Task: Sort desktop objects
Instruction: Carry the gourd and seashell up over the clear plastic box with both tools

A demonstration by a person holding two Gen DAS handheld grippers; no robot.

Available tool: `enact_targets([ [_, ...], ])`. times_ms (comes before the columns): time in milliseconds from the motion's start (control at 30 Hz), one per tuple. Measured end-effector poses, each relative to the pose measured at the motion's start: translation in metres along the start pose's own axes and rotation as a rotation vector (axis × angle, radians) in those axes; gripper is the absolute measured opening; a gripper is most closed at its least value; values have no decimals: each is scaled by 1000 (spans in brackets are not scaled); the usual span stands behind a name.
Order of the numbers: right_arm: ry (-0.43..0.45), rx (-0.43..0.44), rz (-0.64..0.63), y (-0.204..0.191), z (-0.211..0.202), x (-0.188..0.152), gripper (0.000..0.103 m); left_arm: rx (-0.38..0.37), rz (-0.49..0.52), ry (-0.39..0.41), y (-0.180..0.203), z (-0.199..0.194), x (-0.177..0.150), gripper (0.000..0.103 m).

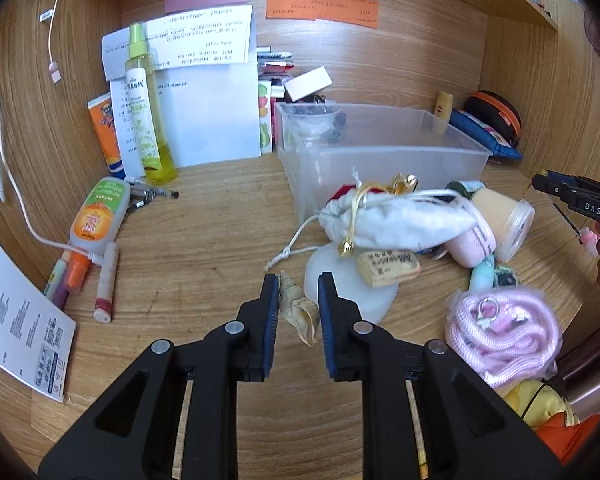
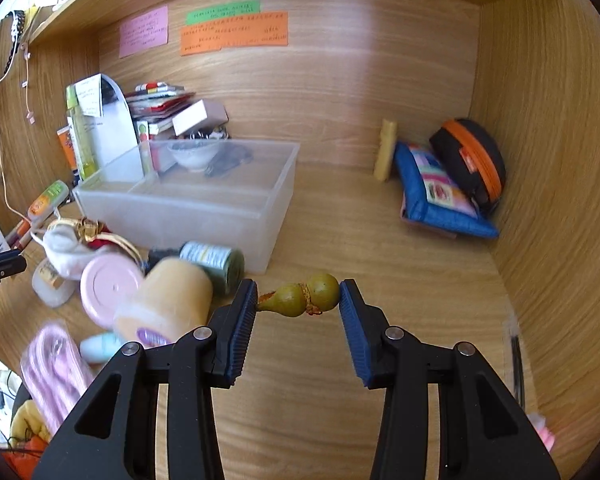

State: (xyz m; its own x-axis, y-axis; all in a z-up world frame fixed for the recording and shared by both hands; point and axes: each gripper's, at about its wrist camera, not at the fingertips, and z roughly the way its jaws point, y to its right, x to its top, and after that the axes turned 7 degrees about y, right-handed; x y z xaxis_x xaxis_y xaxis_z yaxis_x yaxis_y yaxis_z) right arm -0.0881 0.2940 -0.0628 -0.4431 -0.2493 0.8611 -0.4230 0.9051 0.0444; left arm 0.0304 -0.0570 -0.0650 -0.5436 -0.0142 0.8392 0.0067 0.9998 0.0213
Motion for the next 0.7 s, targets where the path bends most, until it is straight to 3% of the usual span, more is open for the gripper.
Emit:
enact_targets([
  [700,152,-4,-41,-13,21,81,39,-24,51,134,22,19,75,19],
])
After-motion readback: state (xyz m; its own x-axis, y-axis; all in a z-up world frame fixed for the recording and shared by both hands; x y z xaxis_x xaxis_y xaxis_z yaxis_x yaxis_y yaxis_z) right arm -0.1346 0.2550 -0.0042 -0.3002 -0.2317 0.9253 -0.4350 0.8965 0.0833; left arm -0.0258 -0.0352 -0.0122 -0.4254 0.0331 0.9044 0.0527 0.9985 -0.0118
